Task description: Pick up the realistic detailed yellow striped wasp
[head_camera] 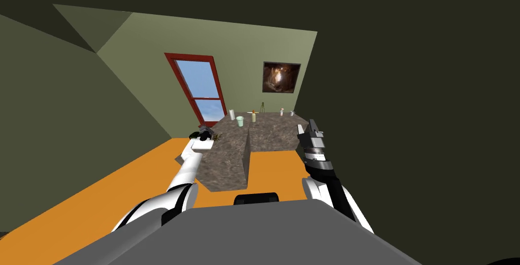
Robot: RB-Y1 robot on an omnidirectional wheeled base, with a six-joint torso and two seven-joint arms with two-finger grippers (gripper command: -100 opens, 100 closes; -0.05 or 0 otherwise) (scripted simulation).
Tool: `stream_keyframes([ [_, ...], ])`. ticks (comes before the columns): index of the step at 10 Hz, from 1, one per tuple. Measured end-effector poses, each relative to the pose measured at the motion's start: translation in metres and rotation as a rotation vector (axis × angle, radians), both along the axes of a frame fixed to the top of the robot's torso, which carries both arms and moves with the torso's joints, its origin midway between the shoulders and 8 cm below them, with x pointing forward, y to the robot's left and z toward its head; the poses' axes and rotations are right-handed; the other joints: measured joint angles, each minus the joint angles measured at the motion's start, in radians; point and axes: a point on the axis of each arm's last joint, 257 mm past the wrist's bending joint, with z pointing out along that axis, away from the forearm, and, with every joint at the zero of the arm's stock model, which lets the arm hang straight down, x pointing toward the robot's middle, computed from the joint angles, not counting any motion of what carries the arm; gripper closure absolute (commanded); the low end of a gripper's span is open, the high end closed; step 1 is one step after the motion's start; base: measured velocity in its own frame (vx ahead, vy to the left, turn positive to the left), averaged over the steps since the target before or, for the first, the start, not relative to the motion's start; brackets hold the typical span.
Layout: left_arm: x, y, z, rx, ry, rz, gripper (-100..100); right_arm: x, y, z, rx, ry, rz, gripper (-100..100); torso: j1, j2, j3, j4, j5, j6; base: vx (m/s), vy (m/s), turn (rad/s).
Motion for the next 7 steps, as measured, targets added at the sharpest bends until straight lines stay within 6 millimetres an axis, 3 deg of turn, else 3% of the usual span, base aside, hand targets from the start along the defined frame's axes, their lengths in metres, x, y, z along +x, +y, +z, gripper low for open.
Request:
stream_keyframes([
  [7,0.004,0.028,-0.035,-0.198,0.112,0.168,-100,0.000,0.000,0.000,0.000,0.000,0.000,0,0.001,-0.001,0.000,0.000,0.000,0.000,0.009,-0.038,-0.019],
])
